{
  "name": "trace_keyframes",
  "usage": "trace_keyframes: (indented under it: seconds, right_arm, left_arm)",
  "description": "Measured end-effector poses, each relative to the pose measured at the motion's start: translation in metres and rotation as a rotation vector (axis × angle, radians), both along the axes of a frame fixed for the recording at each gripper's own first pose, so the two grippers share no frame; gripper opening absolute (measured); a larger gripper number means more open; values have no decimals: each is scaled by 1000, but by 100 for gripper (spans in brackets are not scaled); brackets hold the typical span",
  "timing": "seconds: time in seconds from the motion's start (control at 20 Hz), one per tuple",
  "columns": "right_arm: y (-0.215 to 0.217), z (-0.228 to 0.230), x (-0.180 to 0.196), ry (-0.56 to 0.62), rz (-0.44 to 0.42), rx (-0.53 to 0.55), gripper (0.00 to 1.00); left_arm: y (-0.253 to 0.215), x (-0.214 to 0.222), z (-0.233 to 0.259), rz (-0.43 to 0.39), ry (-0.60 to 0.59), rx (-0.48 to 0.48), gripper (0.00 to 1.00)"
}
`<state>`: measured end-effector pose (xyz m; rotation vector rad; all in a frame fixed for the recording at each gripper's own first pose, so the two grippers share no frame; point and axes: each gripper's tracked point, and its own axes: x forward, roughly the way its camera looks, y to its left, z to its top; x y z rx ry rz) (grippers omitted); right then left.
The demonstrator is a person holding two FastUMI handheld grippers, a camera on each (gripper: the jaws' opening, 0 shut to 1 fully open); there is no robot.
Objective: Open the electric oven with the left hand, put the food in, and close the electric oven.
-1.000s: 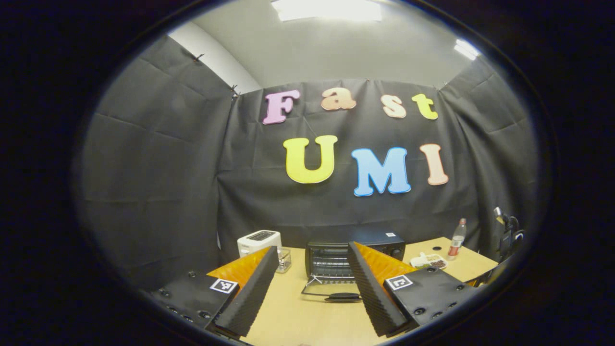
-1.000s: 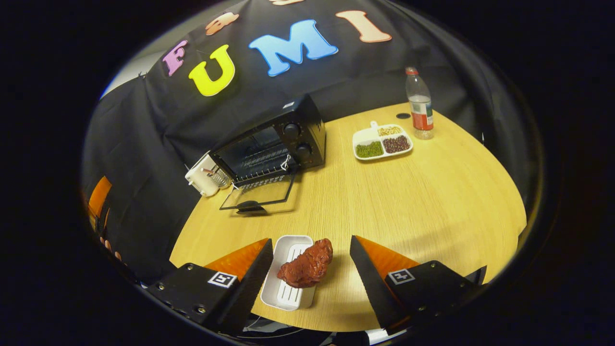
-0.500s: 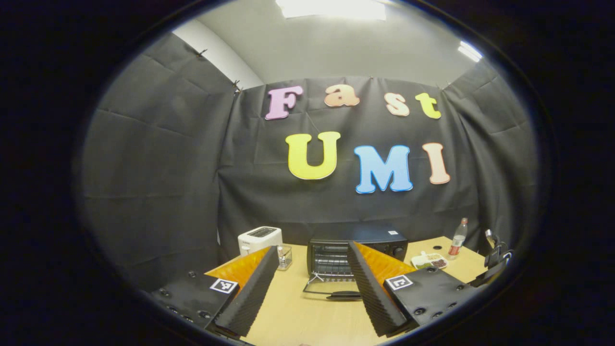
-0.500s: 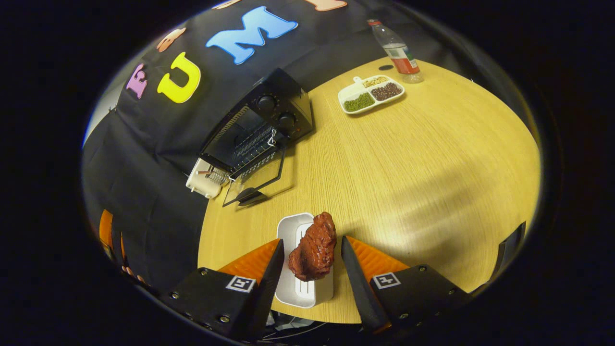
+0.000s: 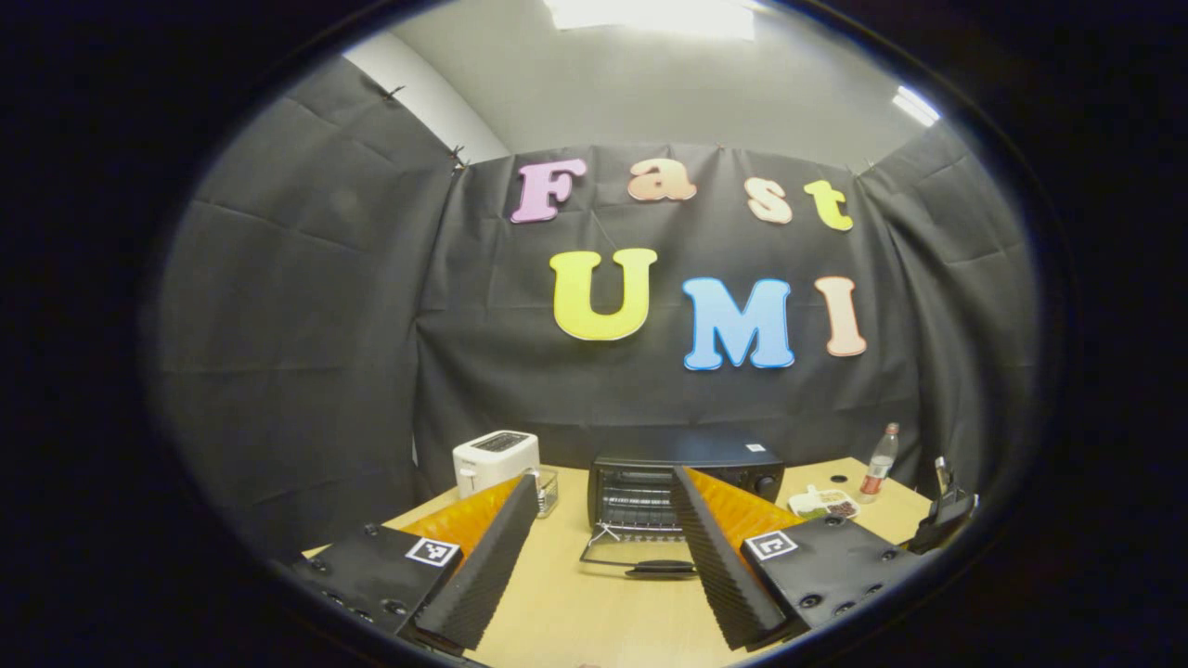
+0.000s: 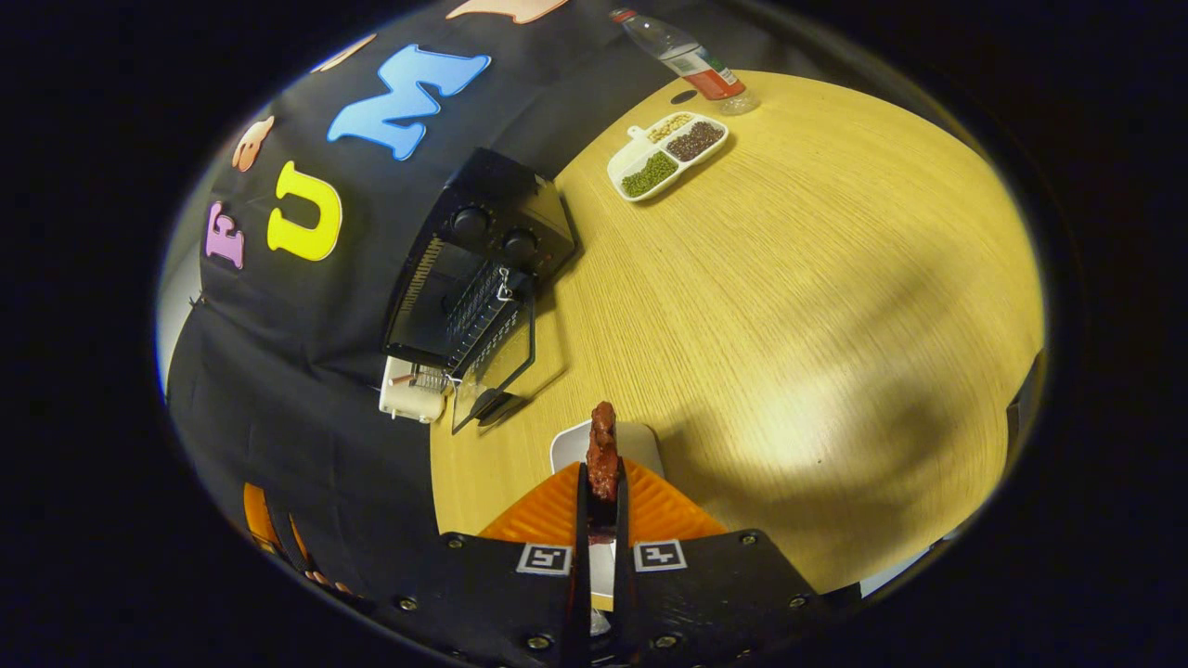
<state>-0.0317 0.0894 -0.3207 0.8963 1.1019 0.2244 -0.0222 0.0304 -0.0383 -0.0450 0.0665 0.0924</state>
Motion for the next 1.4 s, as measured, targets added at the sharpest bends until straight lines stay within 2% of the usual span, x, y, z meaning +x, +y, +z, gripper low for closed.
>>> trace_keyframes:
  seconds: [0.05,0.4,0.7,0.8,0.9,1.4]
  right_arm:
    - [-1,4,2,-8,-6,-8,10]
    - [5,52,25,-100,-17,-8,10]
    - [33,89,64,-167,-80,57,10]
    - [43,93,75,-179,-95,63,10]
    - [56,92,86,-183,-102,66,10]
    - [124,96,149,-290,-148,67,10]
  left_arm:
    - [1,2,2,-1,-5,1,100]
    - [6,25,4,-27,-27,-21,100]
    - [26,45,7,-37,-47,-20,100]
    - [37,51,7,-32,-52,-16,100]
    - [48,56,7,-25,-56,-13,96]
    - [112,87,-6,28,-41,7,96]
